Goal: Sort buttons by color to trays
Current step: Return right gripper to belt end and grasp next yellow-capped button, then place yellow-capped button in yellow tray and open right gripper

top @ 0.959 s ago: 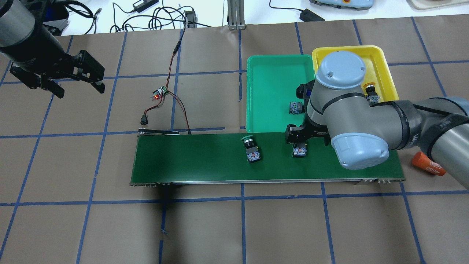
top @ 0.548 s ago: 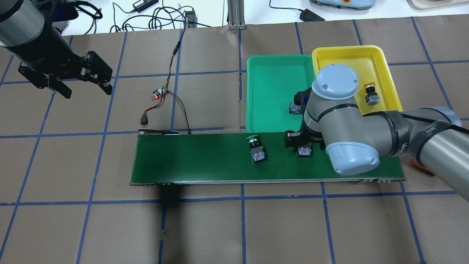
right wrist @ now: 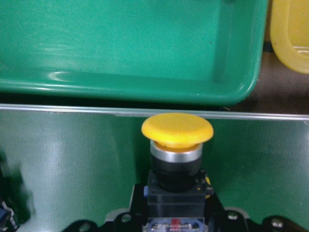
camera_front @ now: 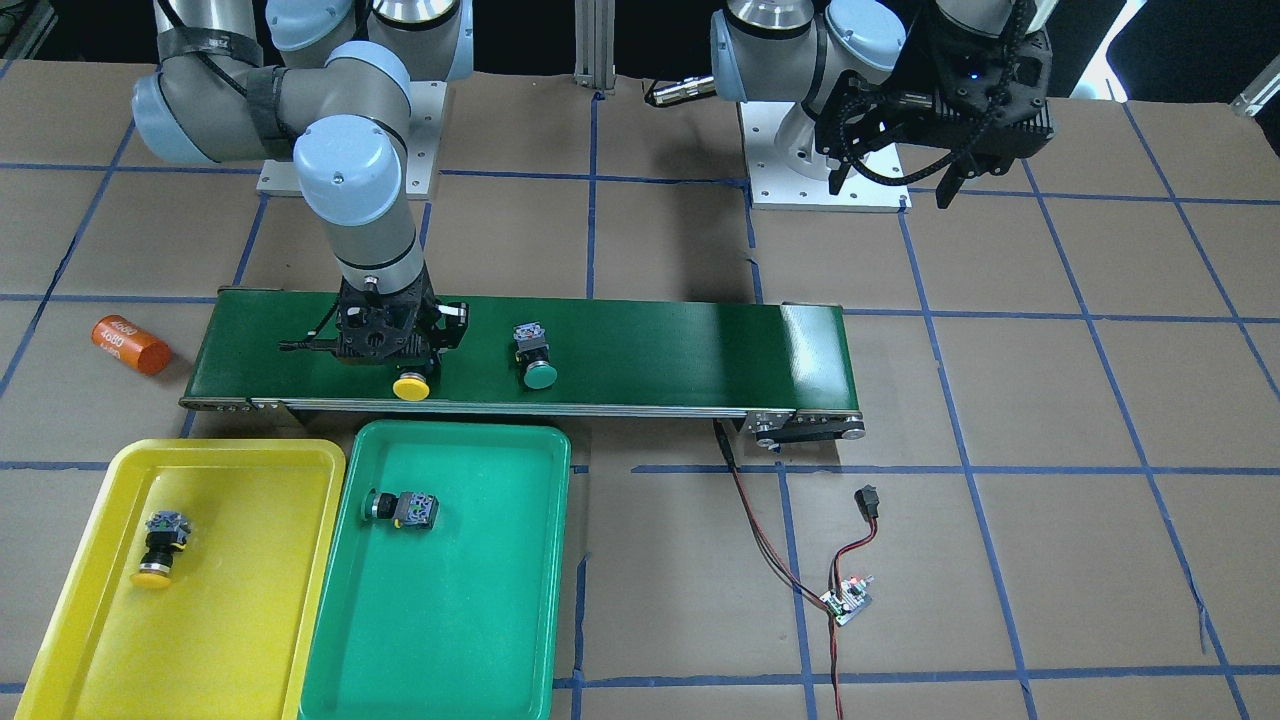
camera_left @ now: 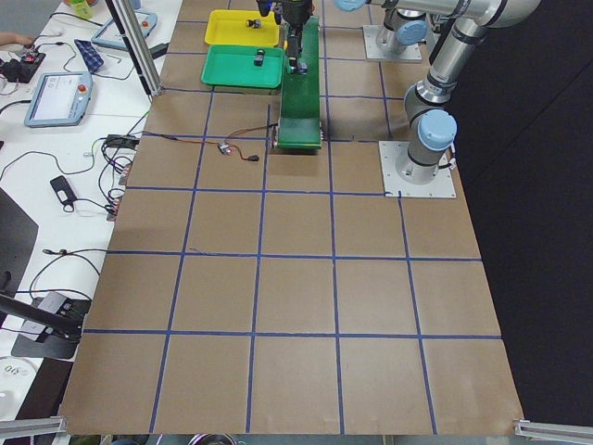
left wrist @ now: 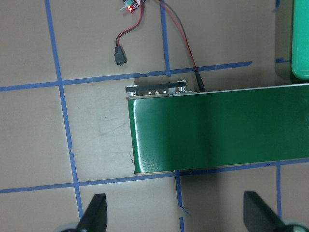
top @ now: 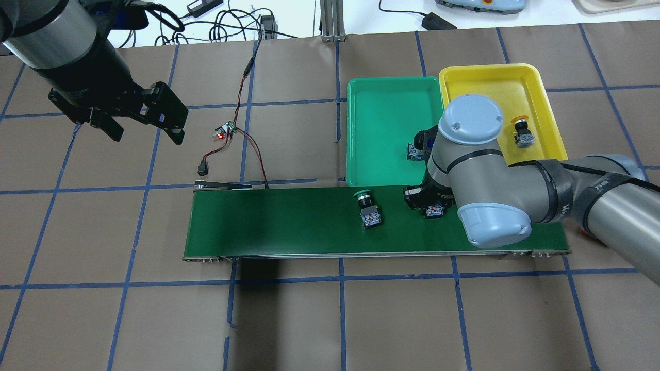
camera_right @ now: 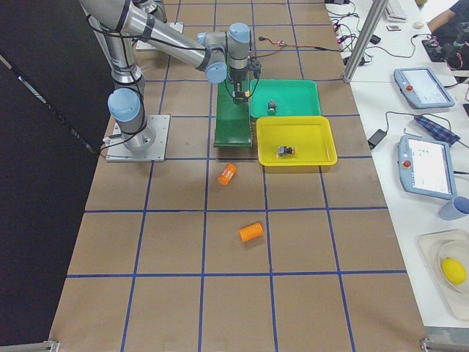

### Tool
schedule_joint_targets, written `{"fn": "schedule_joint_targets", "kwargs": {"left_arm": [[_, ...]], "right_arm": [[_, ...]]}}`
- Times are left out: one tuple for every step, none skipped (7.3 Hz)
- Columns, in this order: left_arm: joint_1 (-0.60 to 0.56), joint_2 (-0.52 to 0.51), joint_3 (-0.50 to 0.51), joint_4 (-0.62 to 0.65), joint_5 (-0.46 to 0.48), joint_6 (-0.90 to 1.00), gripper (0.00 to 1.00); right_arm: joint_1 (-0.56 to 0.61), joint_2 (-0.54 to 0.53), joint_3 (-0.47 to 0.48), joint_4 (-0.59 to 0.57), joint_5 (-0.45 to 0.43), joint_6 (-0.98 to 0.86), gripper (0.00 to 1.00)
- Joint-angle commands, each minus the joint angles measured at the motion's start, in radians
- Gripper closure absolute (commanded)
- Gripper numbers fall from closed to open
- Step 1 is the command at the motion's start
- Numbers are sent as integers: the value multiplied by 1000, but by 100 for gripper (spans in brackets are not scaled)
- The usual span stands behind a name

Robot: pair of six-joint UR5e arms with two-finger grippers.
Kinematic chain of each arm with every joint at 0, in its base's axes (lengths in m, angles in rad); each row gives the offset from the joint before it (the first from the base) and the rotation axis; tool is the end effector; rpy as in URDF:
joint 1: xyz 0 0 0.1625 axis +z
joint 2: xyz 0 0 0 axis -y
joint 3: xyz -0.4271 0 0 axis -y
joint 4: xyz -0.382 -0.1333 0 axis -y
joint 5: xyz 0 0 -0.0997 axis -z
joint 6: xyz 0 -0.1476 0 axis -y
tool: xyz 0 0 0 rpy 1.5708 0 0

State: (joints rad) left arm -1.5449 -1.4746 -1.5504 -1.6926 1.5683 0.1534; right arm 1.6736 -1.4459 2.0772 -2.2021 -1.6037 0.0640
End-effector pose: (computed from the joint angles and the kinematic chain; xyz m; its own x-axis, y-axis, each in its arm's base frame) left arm -0.1223 -0.4406 0.4839 -0.9919 0.1271 0.0033 0.1272 0.9919 0.0048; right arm 0.1751 -0.4457 0.2133 -0.9987 -0.0387 0.0328 -0.0388 0.9992 -0.0021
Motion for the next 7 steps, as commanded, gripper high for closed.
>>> {"fn": "schedule_joint_targets", "kwargs": {"left_arm": [[3,2,-8,2,-1,11,0],[2,2,-13,2,-4,9,0],[2,4,-1,2,-5,-3,0],[5,11,-4,2,-4,-9,0],[8,11,-10,5,-5,-12,0],[15,11,-8,22,-4,-12,0],[43,8,-1,21,-1,-2,0]], "right_arm": [[-32,53,-159,100,-10,-70,82],[-78,132,-261,151,-12,-128,82],[-151,204,-358,189,-12,-198,82],[-216,275,-426,191,-8,-307,81],[-263,335,-463,185,-5,-376,81],[-300,379,-489,185,-5,-397,78],[-313,403,-499,173,2,-470,68]]}}
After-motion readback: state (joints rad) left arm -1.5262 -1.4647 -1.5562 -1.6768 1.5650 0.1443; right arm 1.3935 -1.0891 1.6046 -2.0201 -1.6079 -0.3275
